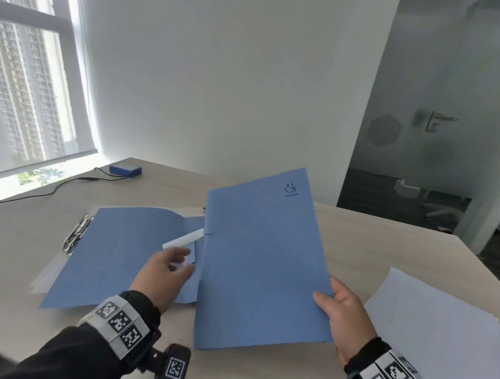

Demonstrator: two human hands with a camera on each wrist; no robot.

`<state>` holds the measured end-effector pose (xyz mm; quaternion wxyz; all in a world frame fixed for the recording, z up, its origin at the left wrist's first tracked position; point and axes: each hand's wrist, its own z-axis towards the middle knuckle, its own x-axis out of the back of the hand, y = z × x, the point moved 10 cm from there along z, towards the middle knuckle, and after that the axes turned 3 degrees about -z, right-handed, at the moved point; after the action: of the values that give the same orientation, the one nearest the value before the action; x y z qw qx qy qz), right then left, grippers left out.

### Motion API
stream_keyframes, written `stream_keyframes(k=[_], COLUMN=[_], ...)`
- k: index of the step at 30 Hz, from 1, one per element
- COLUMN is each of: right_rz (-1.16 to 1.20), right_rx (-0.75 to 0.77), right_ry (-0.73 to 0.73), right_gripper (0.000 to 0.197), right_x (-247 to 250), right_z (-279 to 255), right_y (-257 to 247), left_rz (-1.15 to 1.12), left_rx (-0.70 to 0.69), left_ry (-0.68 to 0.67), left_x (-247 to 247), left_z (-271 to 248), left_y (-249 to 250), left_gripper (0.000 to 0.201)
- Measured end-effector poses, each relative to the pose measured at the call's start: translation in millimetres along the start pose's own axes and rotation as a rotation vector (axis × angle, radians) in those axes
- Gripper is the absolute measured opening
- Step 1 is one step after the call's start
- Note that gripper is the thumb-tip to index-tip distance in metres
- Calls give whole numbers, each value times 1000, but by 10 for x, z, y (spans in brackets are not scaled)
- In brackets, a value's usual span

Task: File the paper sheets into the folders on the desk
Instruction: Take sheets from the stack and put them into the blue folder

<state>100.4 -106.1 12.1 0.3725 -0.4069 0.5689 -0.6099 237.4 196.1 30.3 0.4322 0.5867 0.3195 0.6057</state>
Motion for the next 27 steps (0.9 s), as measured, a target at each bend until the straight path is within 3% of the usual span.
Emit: stream_keyframes(k=[3, 7, 10, 13, 15, 19, 21, 24, 27], right_rz=[19, 44, 41, 42, 59, 104, 121, 153, 127], right_rx=[22, 33, 34, 32, 24, 11, 3, -23, -50], right_ry=[-56, -111, -121, -126, -131, -135, -138, -131, -137], right_gripper=[38, 38, 39, 39, 38, 38, 37, 37, 33], right_x=[-8, -59, -42, -21, -26, -79, -126, -163, -145], right_z=[-30, -74, -77, -82, -82, -64, -60, -71, -81], right_y=[-39, -94, -90, -85, -82, -50, -7, 57, 99], left_rz=[288, 457, 192, 156, 34, -573, -676, -784, -813], left_rx=[-78, -12, -46, -61, 24, 308, 350, 367, 370], left_ry=[121, 41, -9, -34, -63, -172, -174, -190, -173], left_x=[224, 202, 184, 160, 102, -270, -405, -577, -642], left_z=[130, 225, 182, 125, 106, -37, -105, -138, -113], left_y=[123, 83, 134, 172, 107, -80, -139, -209, -237], left_gripper=[40, 41, 30, 29, 28, 21, 18, 34, 37])
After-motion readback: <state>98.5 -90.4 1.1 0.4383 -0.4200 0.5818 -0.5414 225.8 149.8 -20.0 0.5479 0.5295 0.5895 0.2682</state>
